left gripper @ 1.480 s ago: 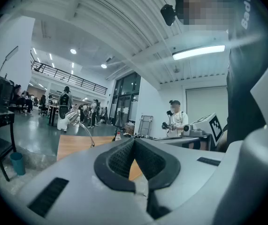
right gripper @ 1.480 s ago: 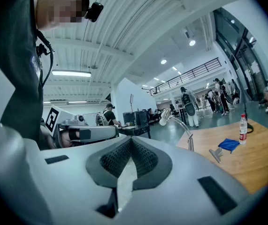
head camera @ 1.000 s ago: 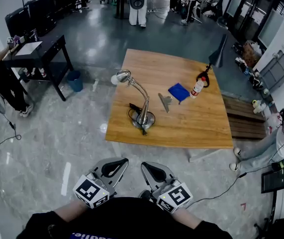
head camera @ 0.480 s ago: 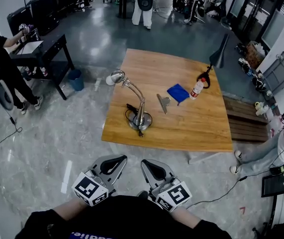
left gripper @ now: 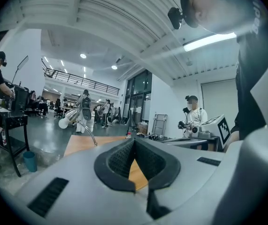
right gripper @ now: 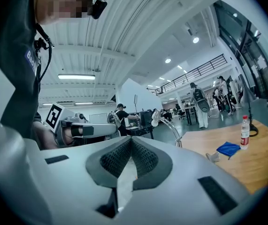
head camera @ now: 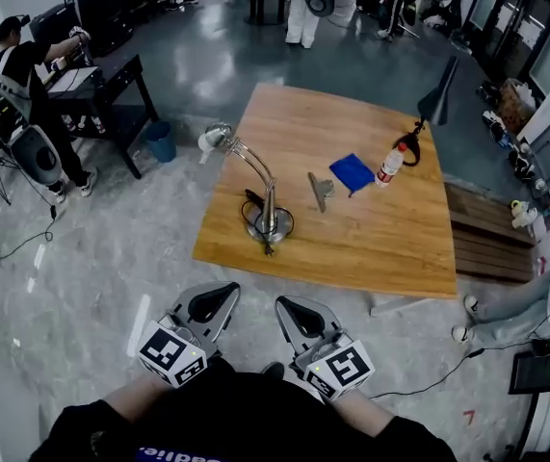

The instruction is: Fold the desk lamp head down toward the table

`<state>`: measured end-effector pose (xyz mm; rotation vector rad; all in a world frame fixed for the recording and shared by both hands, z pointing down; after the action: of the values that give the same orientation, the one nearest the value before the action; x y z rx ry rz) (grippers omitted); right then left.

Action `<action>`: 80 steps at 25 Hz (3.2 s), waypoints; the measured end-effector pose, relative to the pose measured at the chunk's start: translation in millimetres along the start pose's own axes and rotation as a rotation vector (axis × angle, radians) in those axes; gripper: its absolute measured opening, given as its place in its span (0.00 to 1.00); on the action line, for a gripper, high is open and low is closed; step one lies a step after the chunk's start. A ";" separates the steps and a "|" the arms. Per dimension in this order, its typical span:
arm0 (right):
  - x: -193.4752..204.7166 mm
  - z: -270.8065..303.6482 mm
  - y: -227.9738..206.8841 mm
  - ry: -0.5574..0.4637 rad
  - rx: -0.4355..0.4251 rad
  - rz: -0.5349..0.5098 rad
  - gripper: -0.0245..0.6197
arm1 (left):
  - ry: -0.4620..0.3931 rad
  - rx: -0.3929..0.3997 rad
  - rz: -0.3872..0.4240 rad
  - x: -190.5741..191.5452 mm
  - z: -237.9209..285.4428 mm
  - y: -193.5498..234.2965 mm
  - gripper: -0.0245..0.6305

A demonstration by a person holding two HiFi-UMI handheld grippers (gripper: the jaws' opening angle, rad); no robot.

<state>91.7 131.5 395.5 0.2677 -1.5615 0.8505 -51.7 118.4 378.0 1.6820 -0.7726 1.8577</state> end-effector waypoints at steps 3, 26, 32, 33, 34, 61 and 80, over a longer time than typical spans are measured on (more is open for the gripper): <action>-4.2 -1.1 -6.4 0.005 0.005 -0.004 0.05 | -0.002 -0.010 0.002 -3.1 4.9 4.4 0.05; -22.6 135.0 -69.4 0.021 0.282 -0.079 0.05 | -0.053 0.222 -0.021 4.9 95.4 161.2 0.05; -25.9 148.9 -86.0 0.023 0.304 -0.079 0.05 | -0.012 0.211 -0.055 18.7 112.8 181.1 0.05; -25.9 149.5 -88.9 0.023 0.298 -0.078 0.05 | -0.005 0.206 -0.057 21.0 116.0 182.6 0.05; -25.8 149.8 -92.9 0.024 0.291 -0.078 0.05 | 0.000 0.198 -0.058 23.2 119.8 184.0 0.05; -11.4 169.5 -195.2 0.174 0.127 -0.081 0.08 | 0.138 -0.058 -0.215 55.6 185.7 206.2 0.12; 37.7 215.1 -245.2 0.338 0.145 -0.192 0.22 | 0.111 -0.051 -0.356 44.6 216.0 218.4 0.19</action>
<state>72.6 -167.9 529.0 0.3531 -1.1425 0.8120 -58.3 -188.8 421.7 1.5530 -0.4367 1.6512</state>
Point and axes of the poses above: the fingertips, and each gripper's own axes: z forward along the fingers, y to its left, x out of its underside, the point moved 5 cm from there along -z, backward along the fingers, and after that the axes turned 11 degrees about z, right-handed, at the moved point
